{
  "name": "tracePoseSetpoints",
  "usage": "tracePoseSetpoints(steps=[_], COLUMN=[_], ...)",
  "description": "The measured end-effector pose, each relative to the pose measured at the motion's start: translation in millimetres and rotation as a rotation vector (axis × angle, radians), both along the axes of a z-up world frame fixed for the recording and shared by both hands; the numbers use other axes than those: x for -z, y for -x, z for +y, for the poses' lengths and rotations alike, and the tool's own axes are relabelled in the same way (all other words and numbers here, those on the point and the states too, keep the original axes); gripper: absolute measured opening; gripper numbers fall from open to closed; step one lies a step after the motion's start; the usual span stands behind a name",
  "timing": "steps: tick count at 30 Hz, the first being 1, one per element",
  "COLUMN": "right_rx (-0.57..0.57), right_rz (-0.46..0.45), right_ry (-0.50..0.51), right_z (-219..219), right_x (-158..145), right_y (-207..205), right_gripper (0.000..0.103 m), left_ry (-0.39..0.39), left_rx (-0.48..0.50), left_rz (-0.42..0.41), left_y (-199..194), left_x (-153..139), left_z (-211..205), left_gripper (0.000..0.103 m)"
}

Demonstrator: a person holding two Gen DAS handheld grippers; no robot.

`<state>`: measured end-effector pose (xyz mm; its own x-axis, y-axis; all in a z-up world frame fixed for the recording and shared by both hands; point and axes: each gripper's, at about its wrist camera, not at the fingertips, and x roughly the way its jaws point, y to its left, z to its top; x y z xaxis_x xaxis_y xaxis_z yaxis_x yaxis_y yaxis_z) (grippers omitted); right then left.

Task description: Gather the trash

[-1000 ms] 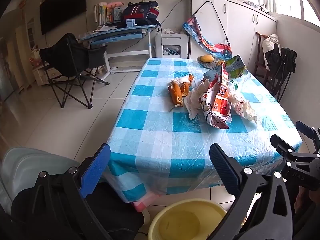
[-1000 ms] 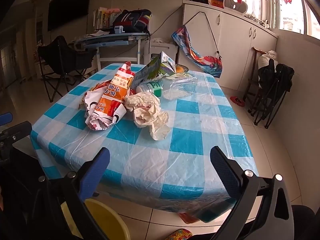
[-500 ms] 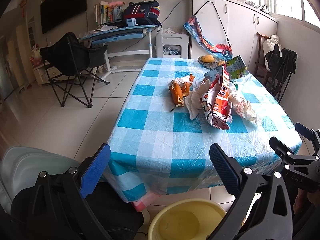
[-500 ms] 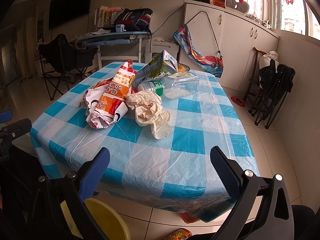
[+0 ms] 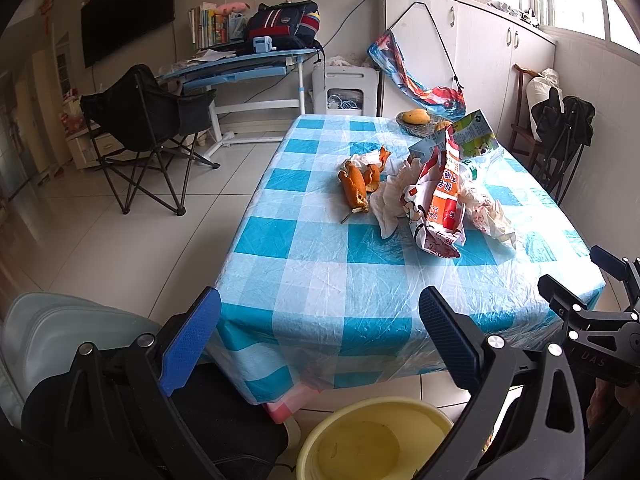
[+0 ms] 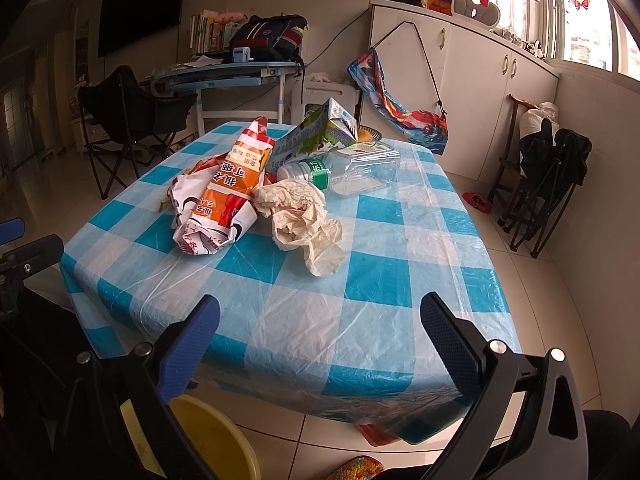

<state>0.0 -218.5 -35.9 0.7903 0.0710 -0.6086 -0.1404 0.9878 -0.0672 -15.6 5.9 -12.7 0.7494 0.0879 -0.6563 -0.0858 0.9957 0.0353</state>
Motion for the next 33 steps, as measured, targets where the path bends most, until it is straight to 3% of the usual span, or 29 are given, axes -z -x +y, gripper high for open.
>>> tracePoseSetpoints(steps=[19, 27, 33], right_rx=[-0.005, -0.006, -0.009], right_rz=[0.002, 0.012, 0.006], right_ry=[0.007, 0.108, 0.076], right_z=[5.5, 4.9, 3.0], right_x=[3.0, 1.6, -0.4], right_y=[3.2, 4.1, 3.7], right_gripper=[0.096, 0.096, 0.096], left_ry=[0.003, -0.010, -0.013], left_rx=[0.002, 0.007, 0.008], left_rz=[0.000, 0.004, 0.007], left_y=[-0.3, -0.3, -0.7], left_x=[-0.2, -0.1, 0.5], left_z=[0.0, -3.1, -4.3], left_gripper=[0.096, 0.096, 0.096])
